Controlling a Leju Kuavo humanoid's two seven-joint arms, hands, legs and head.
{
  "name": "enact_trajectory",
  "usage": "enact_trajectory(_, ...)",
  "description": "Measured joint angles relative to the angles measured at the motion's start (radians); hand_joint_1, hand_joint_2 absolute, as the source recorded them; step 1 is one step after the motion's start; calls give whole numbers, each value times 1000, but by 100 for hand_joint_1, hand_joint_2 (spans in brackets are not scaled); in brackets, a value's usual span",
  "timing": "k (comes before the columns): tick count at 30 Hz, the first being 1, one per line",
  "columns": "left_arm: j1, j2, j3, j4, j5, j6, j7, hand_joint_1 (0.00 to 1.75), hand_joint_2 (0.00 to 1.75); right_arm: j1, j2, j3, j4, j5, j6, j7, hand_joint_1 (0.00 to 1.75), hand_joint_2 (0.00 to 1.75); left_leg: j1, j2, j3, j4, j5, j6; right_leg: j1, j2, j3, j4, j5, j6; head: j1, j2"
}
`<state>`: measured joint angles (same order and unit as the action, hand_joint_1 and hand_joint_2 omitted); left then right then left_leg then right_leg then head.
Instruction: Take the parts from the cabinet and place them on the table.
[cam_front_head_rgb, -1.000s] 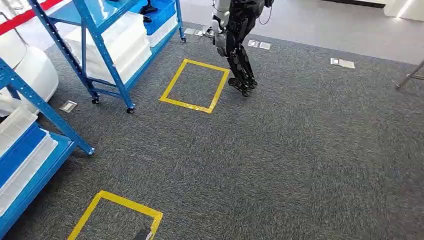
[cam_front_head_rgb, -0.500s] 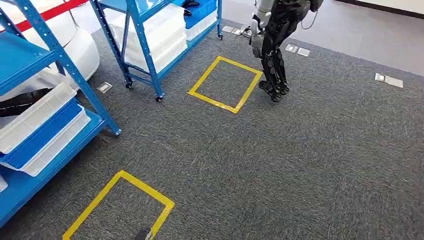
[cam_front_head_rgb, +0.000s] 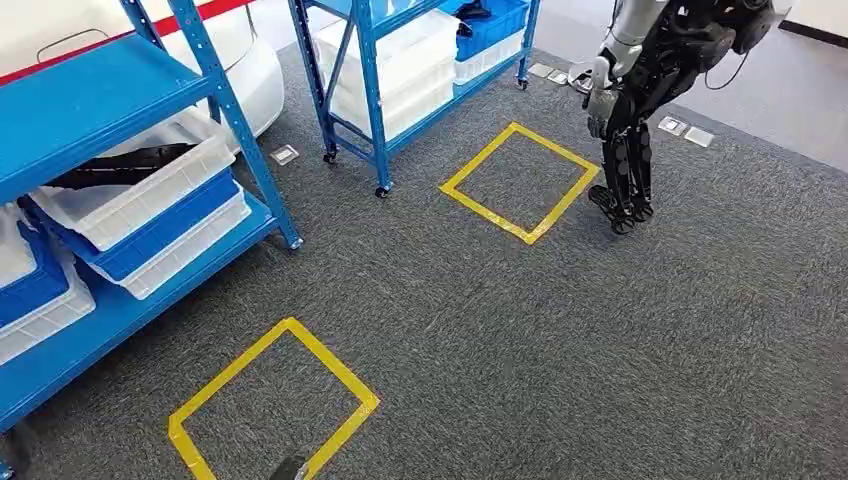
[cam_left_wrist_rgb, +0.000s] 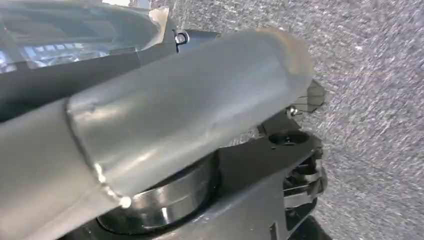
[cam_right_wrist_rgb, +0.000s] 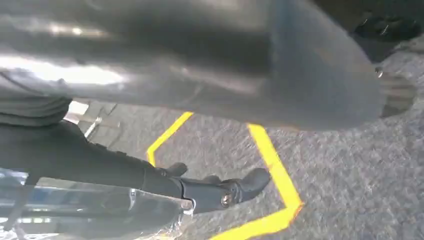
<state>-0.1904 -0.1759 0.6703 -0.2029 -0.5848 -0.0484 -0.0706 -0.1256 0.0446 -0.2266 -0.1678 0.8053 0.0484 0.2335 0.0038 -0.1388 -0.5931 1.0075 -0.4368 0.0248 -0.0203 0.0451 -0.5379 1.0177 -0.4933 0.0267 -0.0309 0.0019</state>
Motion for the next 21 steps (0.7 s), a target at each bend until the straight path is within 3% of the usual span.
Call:
enact_trajectory(1, 1, 3, 0, 0, 0, 0, 0, 0, 0, -1, 0, 0, 0, 0, 0, 0, 0, 0, 1, -12, -3, 2, 1, -4, -8, -13, -1, -4, 4, -7, 1, 0)
enact_trajectory(2, 2, 4, 0, 0, 0, 0, 0, 0, 0, -2, 1, -1, 0, 1, 0, 0, 0, 0, 1, 14, -6, 13, -8, -6, -9, -24, 0, -5, 6, -11, 0, 0)
enact_trajectory(3, 0, 3, 0, 0, 0, 0, 0, 0, 0, -1, 0, -1, 0, 2, 0, -1, 0, 0, -3, 77, -24, 53, -39, -12, -8, -35, 1, -6, 5, -21, -13, 0)
enact_trajectory(4, -2, 3, 0, 0, 0, 0, 0, 0, 0, 1, 0, -1, 0, 1, 0, 0, 0, 0, -1, 107, -57, 121, -78, -16, -4, -48, 0, -6, 3, -26, -20, 0)
enact_trajectory(5, -3, 3, 0, 0, 0, 0, 0, 0, 0, 4, 1, -1, 0, 1, 0, 0, 0, 0, 0, 125, -103, 213, -122, -20, 0, -65, 0, -5, 2, -28, -18, 0)
enact_trajectory(6, -3, 3, 0, 0, 0, 0, 0, 0, 0, 6, 1, -1, 0, 2, 0, 0, 0, 0, 1, 131, -139, 284, -148, -22, 2, -79, -1, -5, 1, -30, -19, 0)
enact_trajectory(7, -1, 3, 0, 0, 0, 0, 0, 0, 0, 6, 0, -1, 0, 2, 0, 0, 0, 0, 1, 135, -160, 322, -153, -23, 3, -93, -1, -5, 0, -31, -19, 0)
enact_trajectory(8, 0, 3, 0, 0, 0, 0, 0, 0, 0, 5, 0, -1, 0, 2, 0, 0, 0, 0, 1, 137, -156, 313, -137, -21, 5, -105, 0, -5, -1, -32, -19, 0)
enact_trajectory(9, 1, 3, 0, 0, 0, 0, 0, 0, 0, 3, 0, -1, 0, 2, 0, 0, 0, 0, 0, 138, -127, 255, -99, -17, 6, -118, 1, -5, -3, -33, -19, 0)
enact_trajectory(10, 0, 3, 0, 0, 0, 0, 0, 0, 0, 1, 0, -1, 0, 2, 0, 0, 0, 0, -1, 150, -78, 167, -55, -11, 8, -130, 5, -5, -4, -35, -19, 0)
enact_trajectory(11, -2, 3, 0, 0, 0, 0, 0, 0, 0, -1, 2, -1, 0, 2, 0, 0, 0, 0, -6, 185, -25, 73, -18, 1, 10, -140, 9, -5, -7, -33, -20, 0)
enact_trajectory(12, -6, 5, 0, 0, 0, 0, 0, 0, 0, -1, 3, -1, 0, 2, 0, 0, 0, 0, -17, 244, 4, 16, -21, 11, 14, -149, 12, -5, -10, -31, -19, 0)
enact_trajectory(13, -11, 5, -1, 0, 0, 0, 0, 0, 0, -1, 3, -1, 0, 2, 0, -1, 0, 0, -21, 231, 5, 14, -21, 11, 21, -156, 11, -6, -15, -24, -18, 0)
enact_trajectory(16, -9, 6, -1, 0, 0, 0, 0, 0, 0, -5, 5, -1, 0, 2, 0, -1, 0, 0, -25, 188, -1, 8, -18, 19, 21, -196, 24, -12, -18, -16, -18, 0)
enact_trajectory(17, -8, 6, -1, 0, 0, 0, 0, 0, 0, -7, 5, -1, 0, 2, 0, 0, 0, 0, -7, 175, 12, -8, -5, 27, 21, -177, 20, -5, -25, -8, -17, 0)
enact_trajectory(18, -9, 5, -1, 0, 0, 1, 0, 0, 0, -7, 3, -1, 0, 2, 0, -1, 0, 0, -8, 164, 14, -13, -2, 30, 16, -115, 10, 24, -41, -8, -13, 0)
enact_trajectory(19, -14, 5, -1, 0, 0, 0, 0, 0, 0, -5, 4, -1, 0, 2, 0, -1, 0, 0, -6, 151, 12, -13, 2, 35, 13, -76, -18, 88, -74, -14, -12, 0)
enact_trajectory(21, -16, 0, -1, 0, 0, 0, 0, 0, 0, 0, 2, -1, 0, 2, 0, -1, 0, 0, -6, 116, 10, -12, 2, 35, 10, -53, -101, 256, -137, -17, -6, 0)
